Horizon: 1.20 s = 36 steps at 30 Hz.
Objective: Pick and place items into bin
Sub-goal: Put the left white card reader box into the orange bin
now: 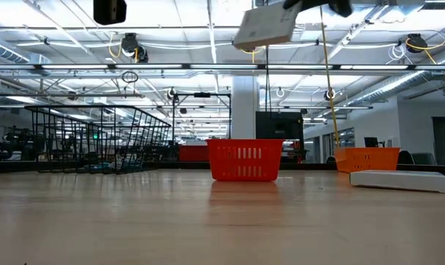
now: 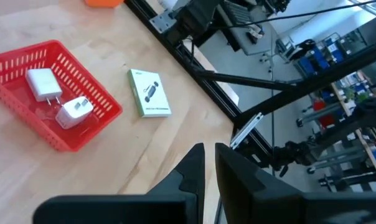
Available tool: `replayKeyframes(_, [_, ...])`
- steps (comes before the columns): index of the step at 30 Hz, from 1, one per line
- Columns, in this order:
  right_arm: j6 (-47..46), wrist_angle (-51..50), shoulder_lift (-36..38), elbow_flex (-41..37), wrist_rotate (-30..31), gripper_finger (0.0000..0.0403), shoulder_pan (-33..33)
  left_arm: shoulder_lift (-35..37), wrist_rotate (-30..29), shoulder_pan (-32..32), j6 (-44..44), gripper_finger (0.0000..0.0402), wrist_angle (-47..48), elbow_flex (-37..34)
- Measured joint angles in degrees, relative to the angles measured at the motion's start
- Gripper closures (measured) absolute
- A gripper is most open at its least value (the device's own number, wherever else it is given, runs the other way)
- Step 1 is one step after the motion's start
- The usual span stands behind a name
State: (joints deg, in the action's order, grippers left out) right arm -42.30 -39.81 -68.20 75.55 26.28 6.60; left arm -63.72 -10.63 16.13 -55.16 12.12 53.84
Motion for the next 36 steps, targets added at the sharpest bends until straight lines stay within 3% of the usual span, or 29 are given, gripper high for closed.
replayKeyframes(6, [-6.3,-10.8,6.9,-0.1,12.9,0.0365,0.9,0.0,2.8,-1.7,0.2,0.036,0.0,0.0])
replayKeyframes(17, [-17.8,-25.2,18.8,-2.1,25.9,0.0365,1.0,0.0,5.7,-4.6,0.7,0.036,0.0,0.0])
replayKeyframes(22, [-26.2,-22.3,27.0,-13.3,27.6,0.0365,0.9,0.0,5.9,-6.2,1.0,0.036,0.0,0.0])
replayKeyframes(31, [-39.2,-7.5,44.3,-39.7,29.8,0.0365,0.8,0.0,6.3,-7.9,2.0,0.036,0.0,0.0])
replayKeyframes(36, [-45.2,-2.9,51.5,-50.2,32.0,0.0365,0.6,0.0,6.4,-7.9,2.2,0.036,0.0,0.0])
